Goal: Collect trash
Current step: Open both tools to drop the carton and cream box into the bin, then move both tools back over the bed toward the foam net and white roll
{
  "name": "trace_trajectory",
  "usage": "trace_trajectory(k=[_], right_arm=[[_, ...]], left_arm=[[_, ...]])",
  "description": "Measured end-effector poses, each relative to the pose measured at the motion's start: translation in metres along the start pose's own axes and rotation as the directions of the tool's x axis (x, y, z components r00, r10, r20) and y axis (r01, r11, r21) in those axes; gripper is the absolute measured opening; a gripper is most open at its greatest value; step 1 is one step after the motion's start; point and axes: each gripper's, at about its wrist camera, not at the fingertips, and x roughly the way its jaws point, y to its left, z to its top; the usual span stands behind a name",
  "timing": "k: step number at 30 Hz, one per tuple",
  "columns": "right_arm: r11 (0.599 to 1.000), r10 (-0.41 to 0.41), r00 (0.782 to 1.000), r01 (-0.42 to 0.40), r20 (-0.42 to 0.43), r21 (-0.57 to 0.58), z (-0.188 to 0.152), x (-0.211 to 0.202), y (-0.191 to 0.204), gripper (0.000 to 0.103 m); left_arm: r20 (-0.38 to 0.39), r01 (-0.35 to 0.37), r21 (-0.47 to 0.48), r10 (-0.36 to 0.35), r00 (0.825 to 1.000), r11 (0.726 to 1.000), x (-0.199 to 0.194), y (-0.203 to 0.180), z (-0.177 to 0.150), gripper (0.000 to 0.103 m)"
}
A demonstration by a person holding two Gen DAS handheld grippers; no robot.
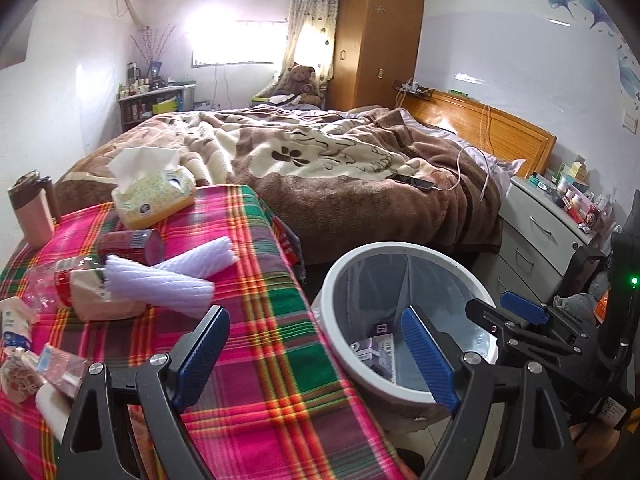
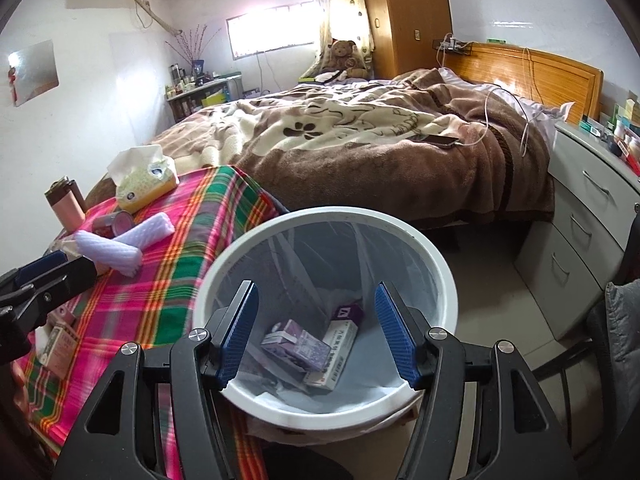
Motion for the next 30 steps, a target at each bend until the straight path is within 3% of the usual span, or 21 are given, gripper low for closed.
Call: trace_trajectory(k=[16,30], right_arm=[[0.985,0.146,0.989,-0.142,0.03,-0.102,-0.003,-0.002,0.066,0.062],[0.935,0.239,0.971,-0.238,-0.028,-0.265,-0.006,0.025,0.137,0.062]], left_arm=[[0.016,-0.135,-0.107,0.138,0.99,0.985,-0.052,0.081,-0.033,0.088],[-0.054,-0.312,-0.204,0.308,0.95,0.928,-0.073,0.161,-0.077,0.088]])
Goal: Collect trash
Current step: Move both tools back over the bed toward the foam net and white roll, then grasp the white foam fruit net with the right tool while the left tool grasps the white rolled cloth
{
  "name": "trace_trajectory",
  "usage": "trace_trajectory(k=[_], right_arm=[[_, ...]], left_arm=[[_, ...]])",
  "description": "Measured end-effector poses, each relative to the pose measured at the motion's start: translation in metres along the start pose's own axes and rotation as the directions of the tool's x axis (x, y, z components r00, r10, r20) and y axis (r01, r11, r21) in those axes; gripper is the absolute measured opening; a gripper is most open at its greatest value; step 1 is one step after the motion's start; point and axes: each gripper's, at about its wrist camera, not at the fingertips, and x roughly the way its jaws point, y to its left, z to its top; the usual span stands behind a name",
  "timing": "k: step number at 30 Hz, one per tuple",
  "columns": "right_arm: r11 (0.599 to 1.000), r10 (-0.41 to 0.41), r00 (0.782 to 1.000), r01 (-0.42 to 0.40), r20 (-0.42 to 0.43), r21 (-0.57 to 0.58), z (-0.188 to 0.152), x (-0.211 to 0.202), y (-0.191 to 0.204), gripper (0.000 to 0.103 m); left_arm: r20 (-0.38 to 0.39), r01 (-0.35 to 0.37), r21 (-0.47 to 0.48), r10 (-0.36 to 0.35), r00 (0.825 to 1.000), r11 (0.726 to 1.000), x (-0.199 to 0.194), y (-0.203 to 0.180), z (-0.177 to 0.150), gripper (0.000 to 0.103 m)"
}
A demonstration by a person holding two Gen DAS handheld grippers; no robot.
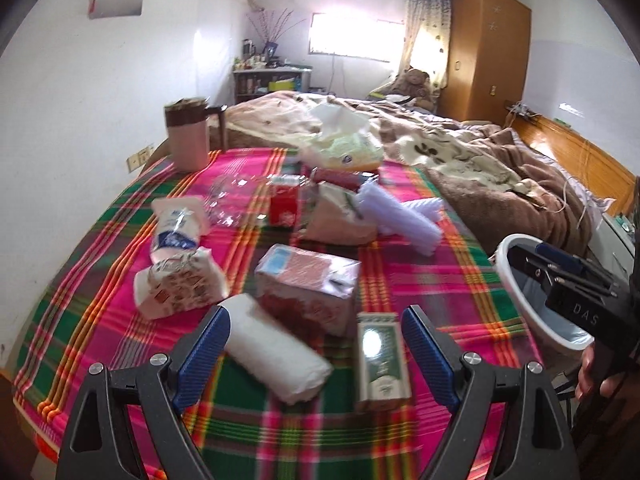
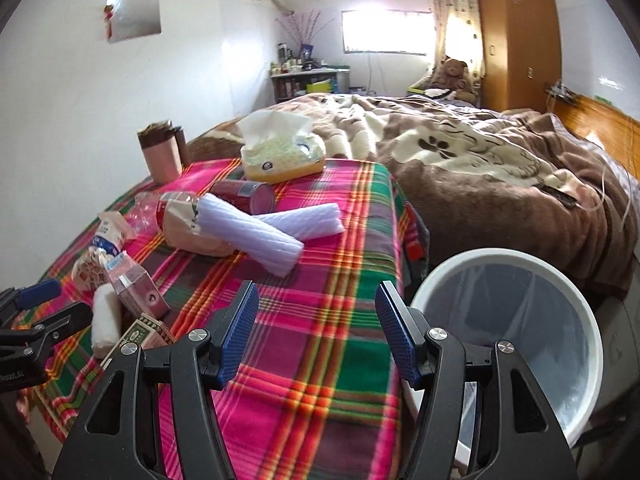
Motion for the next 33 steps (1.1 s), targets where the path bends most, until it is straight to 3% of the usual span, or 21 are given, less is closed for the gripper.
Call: trace_trajectory(k=[5,11,16,23,25,33], right_arm=[[0.999,0.03,0.999,-0.03,-0.013,-0.043,0.007,0.017,0.01,0.062],[0.995,0.044,0.997,-0.049,-0.058,-0.085,0.019,0.04,0.019,0.062],[0.987,0.06,0.995,-0.07,-0.079,-0.142,0.026,0.05,0.028,0.062],[0.976,0.091,0.988,-0.114,-0.123,-0.187,0.027,0.072,0.038,0.062],[0.972,0.091,0.987,-0.117,-0.135,-0.202,0.028,0.077,0.039,0.062],[0.973,0.072,0.985,-0.104,-0.158,-0.204,0.033,0.093,0.039,0.062]], left_arm=[[-0.036,-0.038,-0.058,0.036,0.999,0.998,0.006,0.026,-0.011,0.088],[-0.095,-0.035,-0.123,0.024,0.995,0.992,0.02,0.043,-0.019,0.088],[-0.136,0.052,-0.219,-0.083,0.987,0.974,0.035,0.049,-0.023,0.087],[-0.18,-0.014,-0.172,-0.018,0.984,0.985,0.045,0.039,-0.028,0.084],[-0.183,-0.022,-0.166,-0.009,0.983,0.986,0.044,0.044,-0.028,0.079],[-0.189,-0.095,-0.183,0.06,0.98,0.978,0.037,0.068,-0.03,0.079]])
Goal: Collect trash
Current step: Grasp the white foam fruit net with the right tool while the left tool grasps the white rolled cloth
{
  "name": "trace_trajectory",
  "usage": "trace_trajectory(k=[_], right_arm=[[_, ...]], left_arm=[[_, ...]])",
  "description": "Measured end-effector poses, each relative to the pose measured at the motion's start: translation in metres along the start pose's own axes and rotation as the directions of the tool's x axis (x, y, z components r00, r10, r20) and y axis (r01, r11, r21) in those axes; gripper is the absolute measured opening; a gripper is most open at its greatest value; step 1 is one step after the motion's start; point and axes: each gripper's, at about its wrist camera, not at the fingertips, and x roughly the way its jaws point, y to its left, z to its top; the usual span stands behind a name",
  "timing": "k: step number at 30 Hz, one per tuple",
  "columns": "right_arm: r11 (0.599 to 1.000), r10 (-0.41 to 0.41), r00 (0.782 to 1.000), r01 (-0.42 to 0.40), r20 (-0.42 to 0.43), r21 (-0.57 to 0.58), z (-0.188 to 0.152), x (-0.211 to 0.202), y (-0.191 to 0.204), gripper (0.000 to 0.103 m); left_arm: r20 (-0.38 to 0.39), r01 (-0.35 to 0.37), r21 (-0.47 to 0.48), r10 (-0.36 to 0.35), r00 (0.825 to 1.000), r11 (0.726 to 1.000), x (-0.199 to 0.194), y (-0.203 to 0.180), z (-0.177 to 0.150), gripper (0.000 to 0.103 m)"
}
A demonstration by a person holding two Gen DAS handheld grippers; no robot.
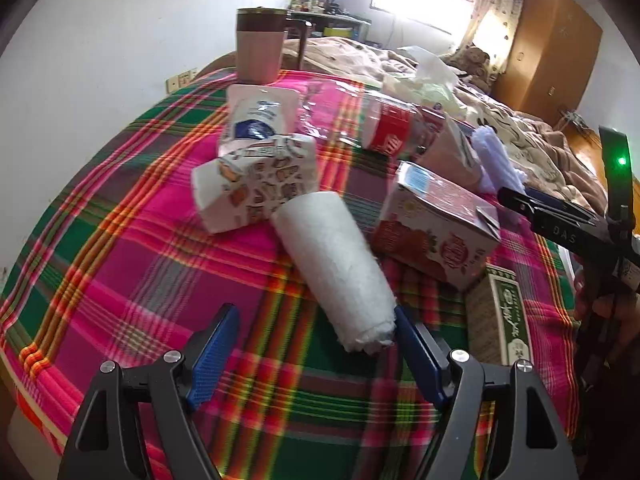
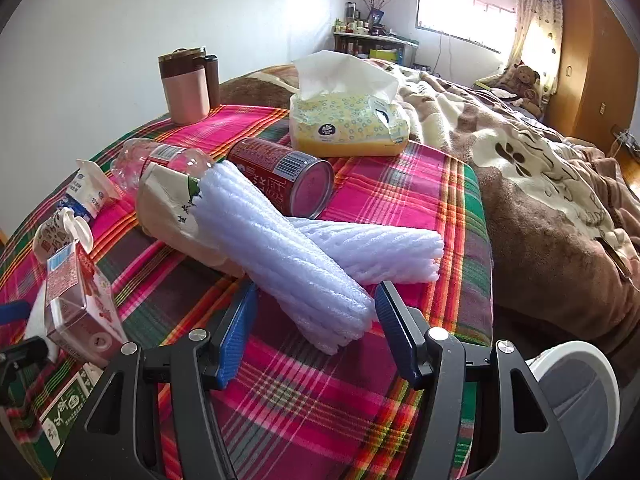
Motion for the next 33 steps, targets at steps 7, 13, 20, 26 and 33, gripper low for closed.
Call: trace_trajectory(k=[7,13,20,26,33], right_arm=[[1.0,0.006,1.0,-0.006,0.01,0.019,0.0,-0.002,0.001,0.042],[0.999,0.03,0.999,-0.03,0.025,0.026,-0.002,-0.006,0.004,0.03],[0.998,0.061,0.997,-0.063,0.038,0.029,-0.006,-0.015,0.006,0.024],[0.995,0.076,0.996,-0.079,0.054,0.058,-0.012,-0.025,0.006,0.023],[0.99,0.088,0.992,-0.097,0.09,0.106,-0.02,-0.045,0.003,0.023]], left_arm=[[0.018,0.0,-0.078,0.001,1.0,0.997,0.003,0.01,0.008,0.079],[0.041,-0.004,-0.079,0.008,0.999,0.997,0.009,0.003,0.017,0.079],[0.037,0.006,-0.065,-0.004,0.999,0.998,0.016,0.002,0.019,0.048],[0.052,0.011,-0.048,-0.009,0.999,0.999,0.013,-0.006,0.015,0.03],[0.088,0.023,-0.022,-0.021,0.996,0.999,-0.003,-0.009,0.01,0.028]])
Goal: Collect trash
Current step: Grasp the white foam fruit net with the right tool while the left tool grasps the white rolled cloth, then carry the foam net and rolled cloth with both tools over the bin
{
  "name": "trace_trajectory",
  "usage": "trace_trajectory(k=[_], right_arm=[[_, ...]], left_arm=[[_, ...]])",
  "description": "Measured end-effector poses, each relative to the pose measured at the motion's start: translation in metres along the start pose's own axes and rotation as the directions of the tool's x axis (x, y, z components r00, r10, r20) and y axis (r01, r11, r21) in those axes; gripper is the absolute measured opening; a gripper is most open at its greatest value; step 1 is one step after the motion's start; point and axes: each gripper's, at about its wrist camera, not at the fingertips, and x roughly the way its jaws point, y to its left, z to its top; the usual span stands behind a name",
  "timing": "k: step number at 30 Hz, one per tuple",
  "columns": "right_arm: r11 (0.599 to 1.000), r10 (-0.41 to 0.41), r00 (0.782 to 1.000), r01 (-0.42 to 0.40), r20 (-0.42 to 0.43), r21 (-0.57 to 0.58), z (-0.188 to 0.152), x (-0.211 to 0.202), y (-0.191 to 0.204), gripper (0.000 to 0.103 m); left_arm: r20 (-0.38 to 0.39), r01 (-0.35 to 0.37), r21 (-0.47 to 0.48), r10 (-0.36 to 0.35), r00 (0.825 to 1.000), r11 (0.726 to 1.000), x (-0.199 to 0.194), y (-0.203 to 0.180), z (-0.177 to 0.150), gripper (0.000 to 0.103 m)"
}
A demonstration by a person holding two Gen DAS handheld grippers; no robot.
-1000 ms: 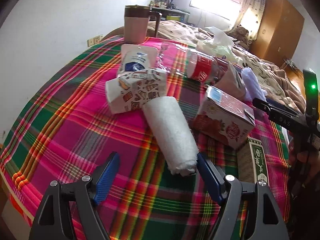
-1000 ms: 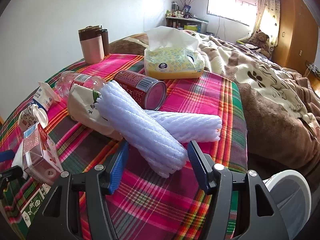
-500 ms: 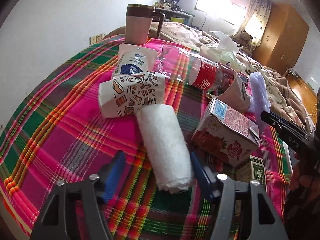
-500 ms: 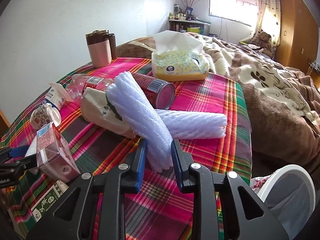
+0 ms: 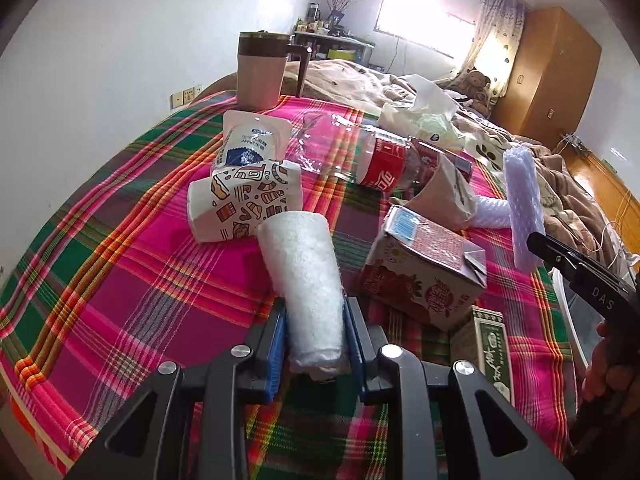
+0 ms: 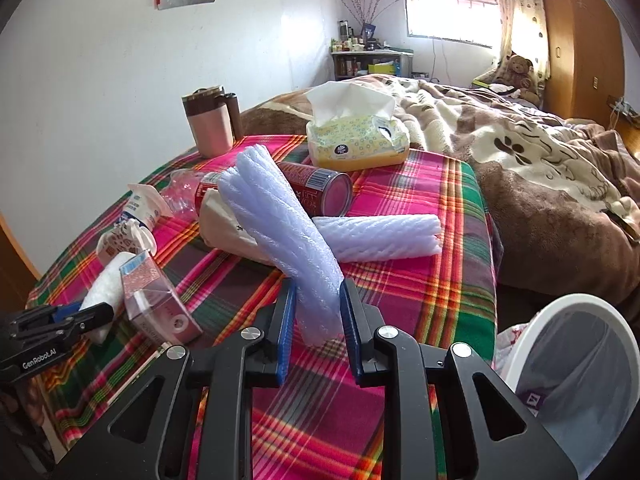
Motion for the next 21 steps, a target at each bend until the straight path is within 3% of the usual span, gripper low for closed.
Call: trace_trajectory(k=[12,21], right_arm=[[0.999,-0.033,0.997,0.03,0.07,0.035,-0.011,-0.04,-0.006,0.023],[0.993,-0.079,0.991,0.068,0.111,0.095,-0.025,-0.072,-0.021,0.023]], left_arm=[[0.079,0.047,0.066,-0.053,0.996,0.997,-0.039,-0.024,-0.002,0.028],[0.14,0.086,0.165,-0.11,0.984,0.983,-0.07,-0.062,-0.007,0.028]])
